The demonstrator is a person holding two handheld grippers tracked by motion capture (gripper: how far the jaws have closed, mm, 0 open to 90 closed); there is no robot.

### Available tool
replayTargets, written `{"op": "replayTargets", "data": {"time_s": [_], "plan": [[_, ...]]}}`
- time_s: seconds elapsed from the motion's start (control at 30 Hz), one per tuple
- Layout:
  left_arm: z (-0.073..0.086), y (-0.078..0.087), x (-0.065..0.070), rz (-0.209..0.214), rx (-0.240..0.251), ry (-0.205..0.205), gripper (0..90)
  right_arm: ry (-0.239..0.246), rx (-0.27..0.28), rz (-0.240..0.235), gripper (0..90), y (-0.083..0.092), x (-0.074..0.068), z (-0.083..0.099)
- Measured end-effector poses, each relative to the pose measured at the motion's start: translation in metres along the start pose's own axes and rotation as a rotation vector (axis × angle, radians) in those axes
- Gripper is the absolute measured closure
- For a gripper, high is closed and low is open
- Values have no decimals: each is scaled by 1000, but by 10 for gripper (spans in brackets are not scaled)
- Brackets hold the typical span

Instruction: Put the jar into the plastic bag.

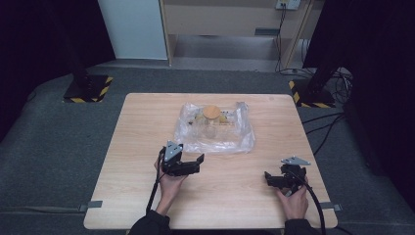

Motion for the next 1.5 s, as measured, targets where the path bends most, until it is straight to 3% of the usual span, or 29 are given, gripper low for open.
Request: {"op": "replayTargets", "data": {"time_s": [0.33, 0.7, 0.83, 1.1, 1.5], "plan": [[15, 20, -8, -16, 6, 19, 64, 0, 0, 0, 7, 0, 0, 0], [15, 33, -5, -28, 19, 19, 65, 0, 0, 0, 7, 0, 0, 0], [18, 39, -5, -43, 18, 11, 65, 0, 0, 0, 7, 0, 0, 0], [26, 54, -11, -75, 17, 48, 65, 0, 0, 1, 7, 0, 0, 0], [34, 70, -23, -132, 22, 32, 64, 0, 0, 0, 7, 0, 0, 0]]}}
Point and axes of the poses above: each handheld gripper's, and its own axes: y roughly backward along the jaws, z roughly out of its underside, x roughly to its right, the point moved 2 cm from there along -y, roughly forward along the jaws, and after that the axes turned 11 degrees about x, right-handed, at the moved point
